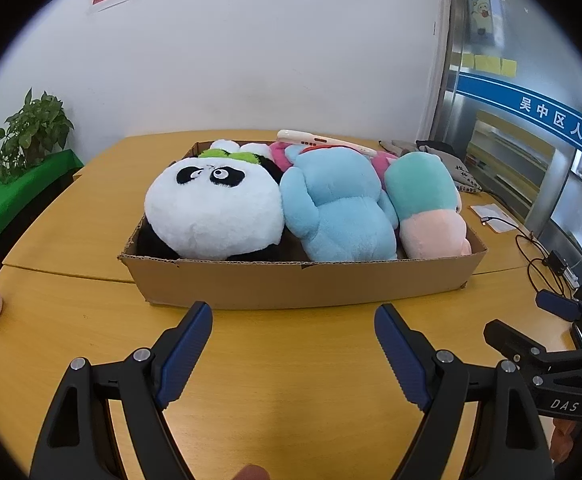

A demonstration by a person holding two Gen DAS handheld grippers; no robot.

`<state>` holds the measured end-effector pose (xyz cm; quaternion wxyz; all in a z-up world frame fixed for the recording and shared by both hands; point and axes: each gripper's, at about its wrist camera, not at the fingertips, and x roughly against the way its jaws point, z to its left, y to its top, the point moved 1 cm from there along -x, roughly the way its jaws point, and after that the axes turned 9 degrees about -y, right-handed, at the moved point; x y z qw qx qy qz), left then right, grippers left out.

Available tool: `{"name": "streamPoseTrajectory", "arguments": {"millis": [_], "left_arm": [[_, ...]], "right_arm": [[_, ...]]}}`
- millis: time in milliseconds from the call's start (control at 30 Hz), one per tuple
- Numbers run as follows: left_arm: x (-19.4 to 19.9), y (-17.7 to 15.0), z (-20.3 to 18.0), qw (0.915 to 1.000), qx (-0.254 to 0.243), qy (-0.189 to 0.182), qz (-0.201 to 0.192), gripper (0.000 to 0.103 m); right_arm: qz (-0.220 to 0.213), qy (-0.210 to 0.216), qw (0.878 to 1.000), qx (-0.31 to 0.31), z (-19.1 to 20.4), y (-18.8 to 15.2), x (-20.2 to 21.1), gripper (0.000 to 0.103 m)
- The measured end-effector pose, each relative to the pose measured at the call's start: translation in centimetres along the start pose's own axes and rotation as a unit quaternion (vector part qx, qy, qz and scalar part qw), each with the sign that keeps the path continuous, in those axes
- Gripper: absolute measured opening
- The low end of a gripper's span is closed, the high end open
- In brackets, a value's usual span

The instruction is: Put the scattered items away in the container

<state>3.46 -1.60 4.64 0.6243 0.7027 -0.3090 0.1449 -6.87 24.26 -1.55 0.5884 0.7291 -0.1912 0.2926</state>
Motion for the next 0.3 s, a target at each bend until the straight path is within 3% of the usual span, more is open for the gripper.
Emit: {"name": "streamPoseTrajectory", "arguments": {"millis": [167,300], "left_arm": [[0.15,-0.39,-0.69,0.9999,-0.003,-0.014,0.006,0.084],[0.21,-0.61,-1.08,0.9999,-0.008,0.009,0.007,0.086]], "right_arm": [[0.002,-0.001,1.0,-0.001,0.01,-0.13,0.0,0.103],[0.001,-0.003,1.0,0.001,0.08,-0.24,0.16,0.103]]}}
